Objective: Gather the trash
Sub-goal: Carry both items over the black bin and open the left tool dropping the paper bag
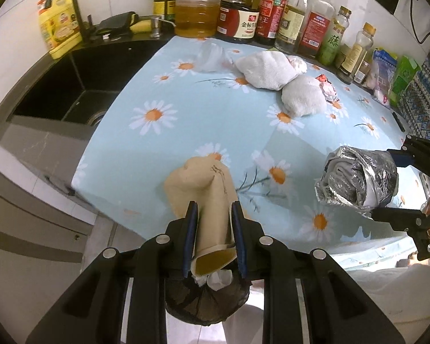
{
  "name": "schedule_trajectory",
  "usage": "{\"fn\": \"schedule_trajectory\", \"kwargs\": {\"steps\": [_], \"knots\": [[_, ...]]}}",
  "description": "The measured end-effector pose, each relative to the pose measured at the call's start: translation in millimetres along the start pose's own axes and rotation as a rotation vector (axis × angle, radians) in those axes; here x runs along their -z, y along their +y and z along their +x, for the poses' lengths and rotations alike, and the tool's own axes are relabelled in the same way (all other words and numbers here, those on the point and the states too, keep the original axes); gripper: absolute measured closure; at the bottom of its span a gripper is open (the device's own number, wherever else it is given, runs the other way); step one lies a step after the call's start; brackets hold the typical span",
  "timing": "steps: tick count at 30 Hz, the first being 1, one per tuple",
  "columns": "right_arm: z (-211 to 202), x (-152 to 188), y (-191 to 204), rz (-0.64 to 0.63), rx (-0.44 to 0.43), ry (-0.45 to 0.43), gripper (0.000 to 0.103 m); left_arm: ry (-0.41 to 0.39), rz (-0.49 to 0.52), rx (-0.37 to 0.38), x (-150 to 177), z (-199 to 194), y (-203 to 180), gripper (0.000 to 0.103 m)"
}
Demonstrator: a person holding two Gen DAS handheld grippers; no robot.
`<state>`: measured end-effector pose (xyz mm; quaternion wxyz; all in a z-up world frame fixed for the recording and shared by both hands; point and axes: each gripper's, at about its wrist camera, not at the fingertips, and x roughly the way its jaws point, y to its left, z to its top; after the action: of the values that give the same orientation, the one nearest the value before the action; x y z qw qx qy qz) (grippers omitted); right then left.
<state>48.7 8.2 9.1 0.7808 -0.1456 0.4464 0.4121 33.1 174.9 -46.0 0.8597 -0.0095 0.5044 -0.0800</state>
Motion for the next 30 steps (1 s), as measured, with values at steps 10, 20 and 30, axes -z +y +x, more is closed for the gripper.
{"fn": "schedule_trajectory", "kwargs": {"steps": [10,20,30], "knots": [[0.8,-11.2,50.2,-0.071,-0.054,-0.007,0.038,0.011,-0.055,-0.011,38.8,-14.8,21.5,0.080],[23.8,-6.3,94.2,-0.127,-0.094,0.049,0.038,0.069,-0.095,-0.014,79.1,-9.6,37.2,0.080],[60.0,23.0,122.3,-0.157,-0.063,0.120,0.030,0.065,-0.141,-0.060,119.2,-5.4,45.8,0.029]]}}
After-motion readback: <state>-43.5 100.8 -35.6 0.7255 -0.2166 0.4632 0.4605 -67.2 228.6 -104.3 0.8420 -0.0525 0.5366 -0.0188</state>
